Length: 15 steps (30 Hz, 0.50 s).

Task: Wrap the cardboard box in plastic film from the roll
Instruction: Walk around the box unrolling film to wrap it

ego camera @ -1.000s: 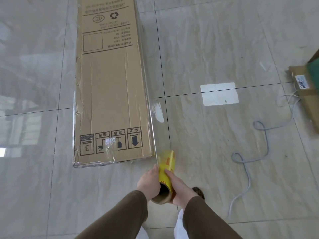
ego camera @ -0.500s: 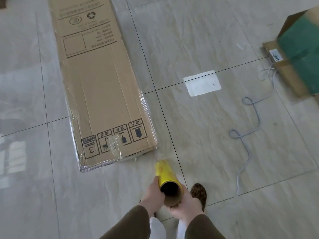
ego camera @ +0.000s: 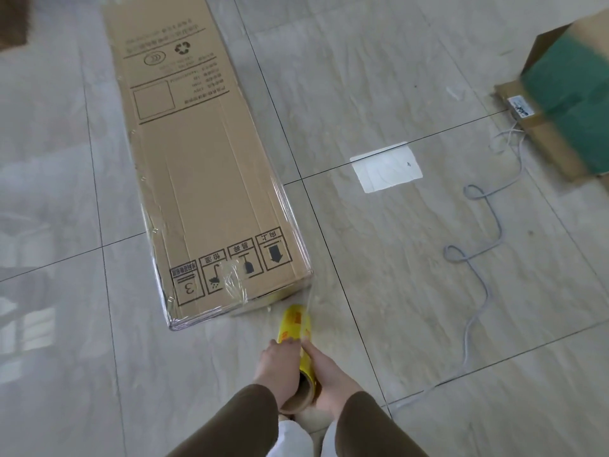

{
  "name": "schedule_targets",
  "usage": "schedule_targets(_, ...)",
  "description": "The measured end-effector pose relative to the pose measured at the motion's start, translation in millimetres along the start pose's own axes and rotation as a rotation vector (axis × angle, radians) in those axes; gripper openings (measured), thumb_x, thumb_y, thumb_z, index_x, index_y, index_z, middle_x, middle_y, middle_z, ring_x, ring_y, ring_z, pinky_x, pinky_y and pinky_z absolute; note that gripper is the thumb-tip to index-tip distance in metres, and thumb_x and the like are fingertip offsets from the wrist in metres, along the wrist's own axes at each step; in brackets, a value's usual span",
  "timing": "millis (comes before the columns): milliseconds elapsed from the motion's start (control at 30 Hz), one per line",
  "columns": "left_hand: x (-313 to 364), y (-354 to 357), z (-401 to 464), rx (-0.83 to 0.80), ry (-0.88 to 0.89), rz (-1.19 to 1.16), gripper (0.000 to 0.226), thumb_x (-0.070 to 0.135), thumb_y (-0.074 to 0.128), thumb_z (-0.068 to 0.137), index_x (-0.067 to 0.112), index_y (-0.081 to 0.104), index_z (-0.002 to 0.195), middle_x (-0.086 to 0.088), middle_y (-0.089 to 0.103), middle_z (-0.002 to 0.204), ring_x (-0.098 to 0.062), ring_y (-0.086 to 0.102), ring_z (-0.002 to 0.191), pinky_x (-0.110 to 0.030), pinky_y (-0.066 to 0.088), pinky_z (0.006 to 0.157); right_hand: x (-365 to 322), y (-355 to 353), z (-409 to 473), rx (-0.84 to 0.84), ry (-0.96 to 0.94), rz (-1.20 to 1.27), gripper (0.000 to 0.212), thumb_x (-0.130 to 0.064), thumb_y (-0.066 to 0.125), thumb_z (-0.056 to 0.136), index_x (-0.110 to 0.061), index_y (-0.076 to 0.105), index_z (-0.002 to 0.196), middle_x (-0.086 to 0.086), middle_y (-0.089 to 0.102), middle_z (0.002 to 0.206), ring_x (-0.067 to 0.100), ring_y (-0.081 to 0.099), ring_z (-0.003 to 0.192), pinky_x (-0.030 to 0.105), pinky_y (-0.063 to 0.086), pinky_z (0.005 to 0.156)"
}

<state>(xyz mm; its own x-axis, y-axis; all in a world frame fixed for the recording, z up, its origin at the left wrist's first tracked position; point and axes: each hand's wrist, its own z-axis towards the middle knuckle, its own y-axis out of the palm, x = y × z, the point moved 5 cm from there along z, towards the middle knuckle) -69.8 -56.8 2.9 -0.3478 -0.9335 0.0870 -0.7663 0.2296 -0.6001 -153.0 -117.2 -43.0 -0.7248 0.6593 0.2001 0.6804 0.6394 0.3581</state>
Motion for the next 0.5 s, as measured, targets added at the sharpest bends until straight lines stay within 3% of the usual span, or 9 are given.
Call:
schedule_targets(133,-20,7,1,-0.045,-0.018,-0.18,0.053,0.013,0.044,0.091,0.025,0.035,0.141,-0.011,0.05,0.115,-0.03,0.059,0.098,-0.034,0.05,0.082,-2,10,11,0.149,-0.15,-0.138,0.058,-0.053,0.054,0.103,-0.011,0.053,0.143,0.024,0.071,0.124,0.042,0.069,0.114,0.059,0.051,0.107)
schedule_targets(233,-34,12,1,-0.062,-0.036,-0.302,0.068,0.006,0.044,0.088,0.033,0.024,0.148,-0.01,0.051,0.116,-0.031,0.06,0.1,-0.033,0.048,0.078,3,11,15,0.245,-0.178,-0.116,0.054,-0.044,0.056,0.104,-0.006,0.053,0.143,0.027,0.07,0.123,0.044,0.068,0.114,0.059,0.051,0.105)
schedule_targets(333,-58,16,-3,-0.032,-0.088,-0.418,0.076,0.007,0.049,0.087,0.035,0.02,0.152,-0.006,0.055,0.13,-0.026,0.059,0.112,-0.031,0.048,0.084,25,22,22,0.23,-0.128,0.157,0.052,-0.046,0.058,0.102,-0.006,0.059,0.135,0.028,0.076,0.1,0.042,0.071,0.095,0.054,0.059,0.079)
schedule_targets(367,-69,18,-5,-0.041,-0.108,-0.459,0.077,0.009,0.052,0.087,0.033,0.019,0.152,-0.005,0.056,0.132,-0.024,0.059,0.111,-0.03,0.049,0.083,33,28,25,0.213,-0.108,0.27,0.053,-0.048,0.058,0.101,-0.007,0.058,0.134,0.028,0.074,0.101,0.043,0.07,0.093,0.053,0.059,0.071)
schedule_targets(433,-92,25,-10,-0.096,-0.136,-0.525,0.078,0.011,0.055,0.088,0.027,0.018,0.155,-0.006,0.057,0.133,-0.021,0.06,0.108,-0.027,0.05,0.081,52,41,36,0.195,-0.095,0.441,0.057,-0.051,0.058,0.1,-0.006,0.056,0.135,0.029,0.07,0.111,0.044,0.069,0.097,0.054,0.059,0.069)
schedule_targets(500,-113,31,-13,-0.147,-0.132,-0.574,0.076,0.012,0.057,0.087,0.023,0.023,0.155,-0.006,0.055,0.138,-0.021,0.057,0.116,-0.027,0.049,0.089,74,57,47,0.178,-0.105,0.578,0.059,-0.051,0.054,0.102,-0.004,0.055,0.138,0.03,0.068,0.12,0.045,0.067,0.106,0.056,0.057,0.076)
